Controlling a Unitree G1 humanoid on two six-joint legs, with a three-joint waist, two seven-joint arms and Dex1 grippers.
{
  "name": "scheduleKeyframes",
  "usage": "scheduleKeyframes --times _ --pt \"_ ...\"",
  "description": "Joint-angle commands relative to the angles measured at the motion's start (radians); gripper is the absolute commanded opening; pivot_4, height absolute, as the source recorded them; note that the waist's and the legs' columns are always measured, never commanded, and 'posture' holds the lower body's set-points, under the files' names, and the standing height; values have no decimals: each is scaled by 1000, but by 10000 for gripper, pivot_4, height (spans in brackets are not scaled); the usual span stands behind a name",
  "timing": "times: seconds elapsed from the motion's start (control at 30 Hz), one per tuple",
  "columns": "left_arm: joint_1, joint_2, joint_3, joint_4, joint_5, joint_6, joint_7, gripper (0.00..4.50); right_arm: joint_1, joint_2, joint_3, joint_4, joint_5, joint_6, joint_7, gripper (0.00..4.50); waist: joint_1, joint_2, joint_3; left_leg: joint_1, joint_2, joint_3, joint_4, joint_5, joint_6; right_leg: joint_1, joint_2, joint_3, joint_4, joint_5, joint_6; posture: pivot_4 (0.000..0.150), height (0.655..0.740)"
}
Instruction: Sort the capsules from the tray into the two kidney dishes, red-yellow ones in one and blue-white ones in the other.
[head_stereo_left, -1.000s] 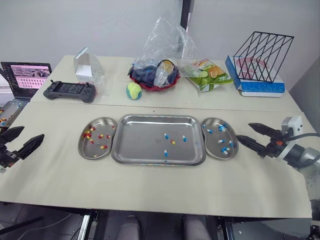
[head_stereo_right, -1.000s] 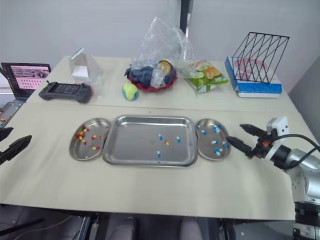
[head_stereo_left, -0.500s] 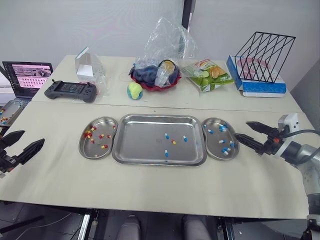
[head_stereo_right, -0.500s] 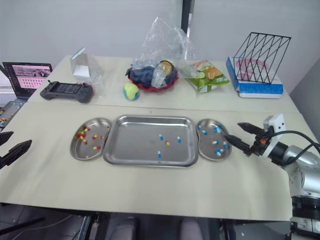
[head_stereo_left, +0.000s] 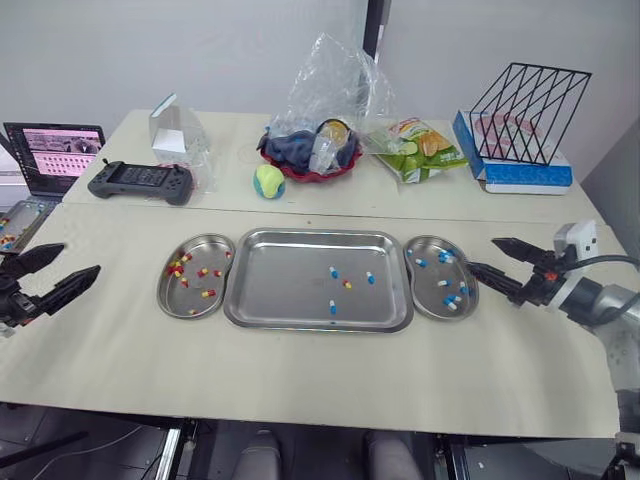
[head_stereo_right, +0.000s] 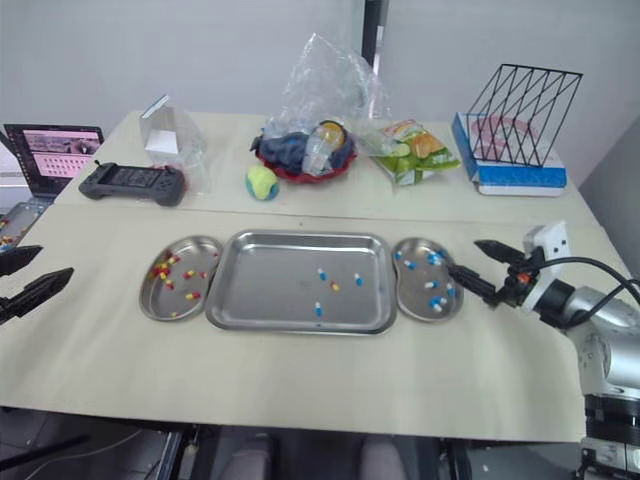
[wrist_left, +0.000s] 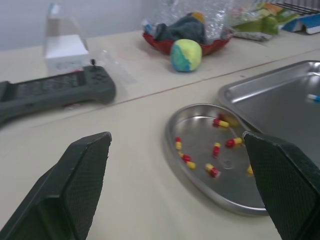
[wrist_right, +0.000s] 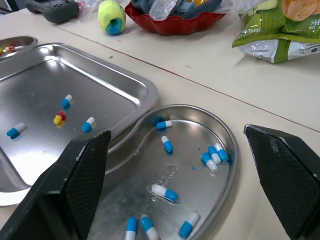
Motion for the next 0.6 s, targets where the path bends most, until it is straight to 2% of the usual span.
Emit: scheduleKeyframes --times 0.03,0.17,0.37,0.4,0.47,0.5,0.6 --pt "-22 19 -52 -93 -26 48 -44 44480 16 27 0 -135 47 81 -69 45000 0 0 0 0 0 0 0 0 0 0 0 0 0 0 0 1500 7380" --pt "-68 16 -114 -166 -43 123 -62 44480 29 36 43 -234 47 228 -190 45000 2 0 0 0 0 0 0 0 0 0 0 0 0 0 0 1500 7380" --pt "-109 17 -171 -208 -43 158 -82 44480 40 36 45 -307 94 316 -212 45000 11 -2 0 1 1 2 1 0 0 -3 0 1 0 0 -1 1500 7380" --pt "-118 16 -187 -222 -42 162 -87 44480 47 37 60 -339 97 325 -212 45000 21 -3 -1 3 11 24 1 -1 1 -16 6 14 3 2 -4 1500 7380" --pt "-131 12 -217 -257 -45 172 -97 44480 49 44 94 -398 96 328 -216 45000 37 -8 -3 2 28 59 1 -5 5 -31 22 41 3 9 -10 1500 7380" --pt "-135 6 -237 -292 -51 184 -99 44480 27 57 130 -435 103 342 -223 45000 30 -6 -3 1 33 67 1 -8 10 -34 30 51 1 11 -11 1500 7380" --pt "-131 -4 -277 -378 -59 207 -97 44480 -69 116 268 -504 82 378 -262 45000 2 -7 -3 -1 35 58 3 -9 12 -32 37 51 2 11 -10 1500 7380"
